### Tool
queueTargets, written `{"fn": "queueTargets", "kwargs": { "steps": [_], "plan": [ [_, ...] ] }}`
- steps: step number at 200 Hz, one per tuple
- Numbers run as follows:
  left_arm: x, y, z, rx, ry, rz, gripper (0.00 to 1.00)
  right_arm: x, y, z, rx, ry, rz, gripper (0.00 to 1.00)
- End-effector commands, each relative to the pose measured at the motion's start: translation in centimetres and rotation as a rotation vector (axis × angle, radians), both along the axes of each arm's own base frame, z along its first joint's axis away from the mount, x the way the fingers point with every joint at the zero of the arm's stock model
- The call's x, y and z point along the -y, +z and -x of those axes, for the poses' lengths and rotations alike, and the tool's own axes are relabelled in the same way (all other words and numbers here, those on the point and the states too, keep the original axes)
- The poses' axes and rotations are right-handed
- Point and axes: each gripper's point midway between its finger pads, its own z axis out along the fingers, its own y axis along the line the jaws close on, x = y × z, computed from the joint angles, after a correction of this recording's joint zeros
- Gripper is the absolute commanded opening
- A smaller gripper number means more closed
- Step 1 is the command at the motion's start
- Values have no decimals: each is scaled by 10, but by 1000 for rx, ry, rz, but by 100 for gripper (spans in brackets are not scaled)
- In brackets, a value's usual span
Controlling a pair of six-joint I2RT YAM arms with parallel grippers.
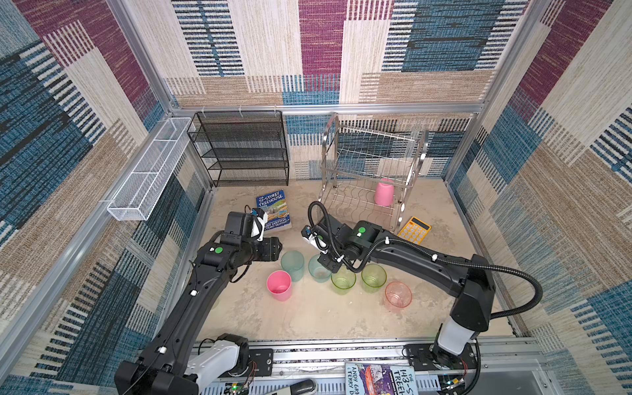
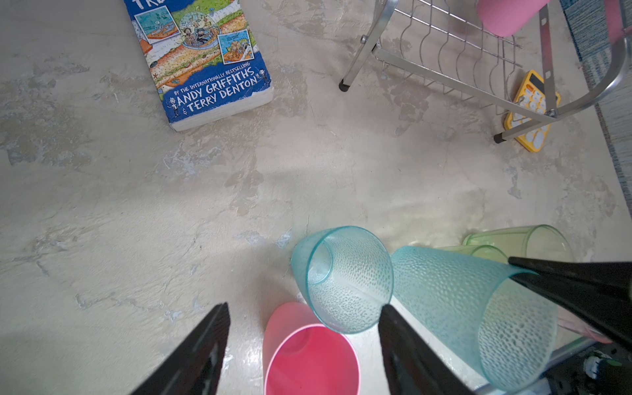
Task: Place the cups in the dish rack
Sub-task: 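Lift the teal cup with the right gripper toward the left gripper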
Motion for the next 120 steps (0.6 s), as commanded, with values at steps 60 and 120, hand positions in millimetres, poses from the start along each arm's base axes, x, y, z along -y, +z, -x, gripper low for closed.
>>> {"fn": "queueTargets", "kwargs": {
  "steps": [60,120],
  "plan": [
    [10,15,2,49,-16,78,77,-9,69,-36,243,-106,-164,4],
    [9,29,0,90,27,125,78,-23,113,-61,384,-171,-342,3]
  ]
}}
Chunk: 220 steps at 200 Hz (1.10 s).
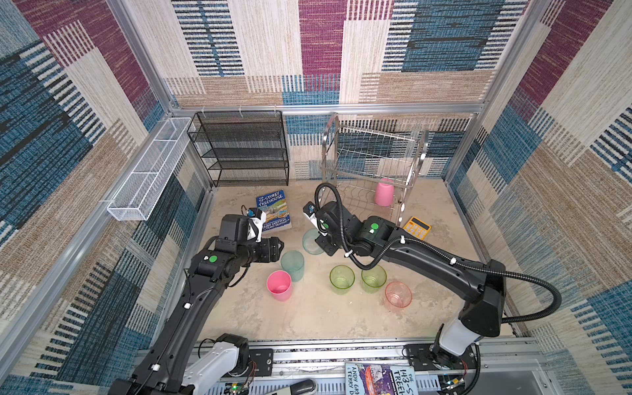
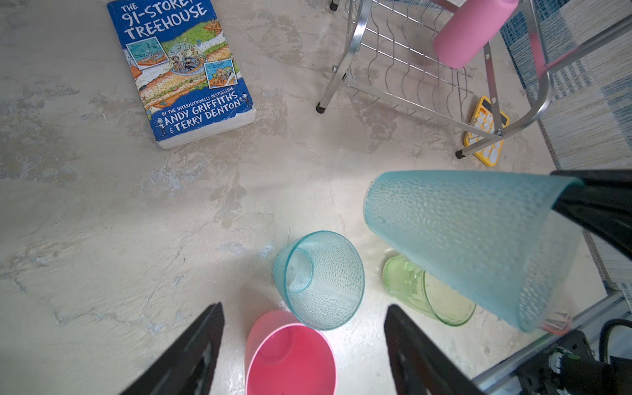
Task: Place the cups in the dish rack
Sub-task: 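Lift the teal cup with the right gripper toward the left gripper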
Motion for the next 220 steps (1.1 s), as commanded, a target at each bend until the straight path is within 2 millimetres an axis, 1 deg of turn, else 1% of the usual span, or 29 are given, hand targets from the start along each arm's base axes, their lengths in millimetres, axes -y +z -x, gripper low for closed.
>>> {"fn": "queueTargets", "kwargs": {
  "steps": [1,9,15,16,17,20,33,55,61,79,97,120,134,141,145,169,194,220],
  "plan": [
    [3,10,-6,19,29,53,79,-9,37,-17,113,-48,-150,3],
    [4,14,-7,21,36,66,79,-6,41,-20,126,-64,-175,3],
    [5,17,-8,22,41,77,79,-6,49,-22,138,-65,-208,3],
    [5,18,-8,23,42,79,79,-6,49,-22,138,-65,-208,3],
    [5,18,-8,23,43,81,79,-6,44,-22,133,-66,-204,3],
    [6,20,-9,23,48,87,79,-5,43,-22,132,-66,-211,3],
    [8,27,-11,29,63,126,79,-4,50,-25,152,-86,-261,3],
    [18,39,-18,23,96,247,78,-4,62,-29,201,-108,-349,3],
    [21,43,-21,18,107,284,78,-4,62,-29,209,-108,-366,3],
    [27,57,-30,11,148,392,78,1,70,-32,268,-123,-430,3],
    [27,73,-40,10,203,471,78,8,79,-34,325,-125,-508,4],
    [22,86,-49,-19,296,553,79,20,77,-39,389,-142,-564,3],
    [19,88,-54,-53,353,582,79,24,82,-36,442,-127,-608,3],
    [18,91,-56,-66,372,598,79,27,80,-34,458,-123,-621,3],
    [19,92,-57,-74,380,611,79,29,82,-33,475,-120,-636,3],
    [20,91,-65,-151,434,675,81,35,83,-30,544,-95,-670,3],
    [25,90,-74,-218,453,734,87,31,82,-30,599,-52,-674,3],
    [30,92,-83,-274,462,822,92,21,78,-33,633,-1,-670,3]
  ]
}}
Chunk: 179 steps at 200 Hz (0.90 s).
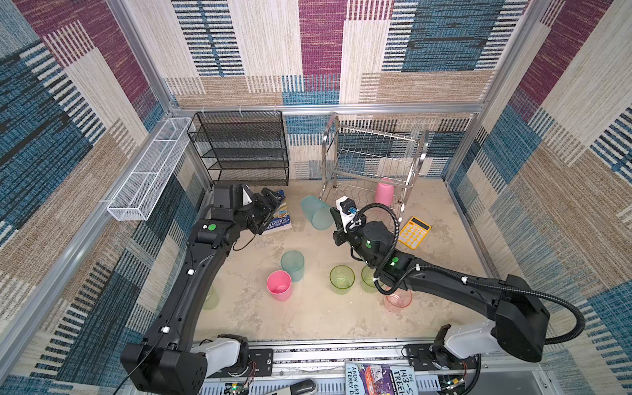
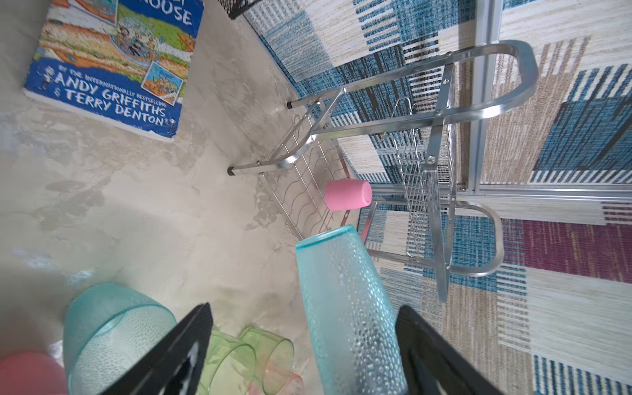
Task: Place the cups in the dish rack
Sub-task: 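Lift the teal cup with the right gripper toward the left gripper, then grasp the teal cup with the left gripper beside the right gripper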
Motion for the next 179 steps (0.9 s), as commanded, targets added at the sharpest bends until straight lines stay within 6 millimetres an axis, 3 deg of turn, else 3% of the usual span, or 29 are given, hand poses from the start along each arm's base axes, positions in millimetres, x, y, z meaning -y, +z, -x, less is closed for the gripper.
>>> {"fn": "queueTargets", "kwargs": {
  "steps": [1,63,136,179],
  "plan": [
    [9,7,-5,-51,1,138,92,-9,29,2,140,53,-66,3],
    [27,4,-17,-159,-67,309,96,-29,30,1,237,123,-82,4],
    [29,7,-30,-175,-100,393,96,-47,22,-5,278,166,-47,4],
    [28,-2,-31,-184,-116,399,96,-63,16,-10,265,210,-27,5]
  ]
}}
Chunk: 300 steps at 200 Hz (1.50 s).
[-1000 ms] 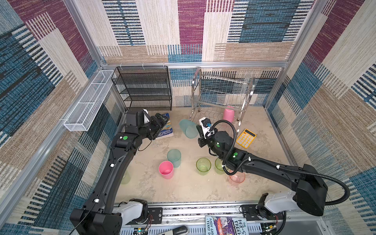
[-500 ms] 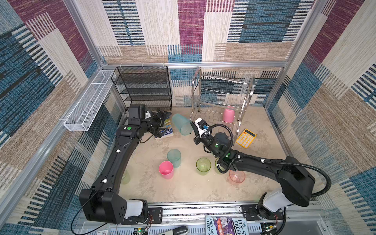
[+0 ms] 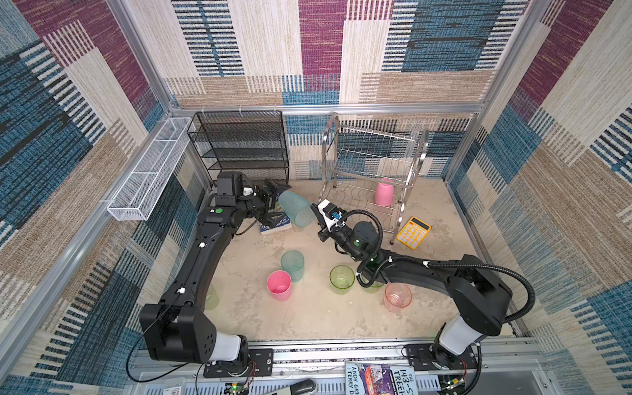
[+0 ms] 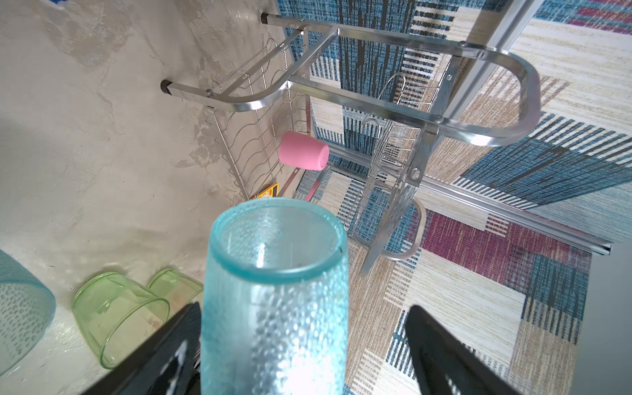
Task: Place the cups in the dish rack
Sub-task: 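Grasp the teal cup with the left gripper beside the right gripper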
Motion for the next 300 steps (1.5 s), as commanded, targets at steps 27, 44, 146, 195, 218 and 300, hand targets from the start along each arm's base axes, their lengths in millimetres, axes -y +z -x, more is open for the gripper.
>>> {"fn": "queueTargets", "kwargs": {
  "steps": [27,44,146,195,218,300],
  "plan": [
    [1,-6,-1,6,-28,30,96,-16,11,1,37,66,-1,5],
    [0,-12,-2,3,-33,41,94,-21,10,2,32,88,9,5],
    [0,-22,-8,20,-40,69,89,-42,3,-4,6,143,44,5],
    [-1,-27,-12,20,-30,81,76,-45,1,-4,-4,156,43,6],
    [-1,-27,-13,30,-29,74,74,-44,2,-4,-2,155,46,6],
    [-7,-23,-17,143,-9,31,69,-41,2,-6,-20,153,50,24]
  ]
}}
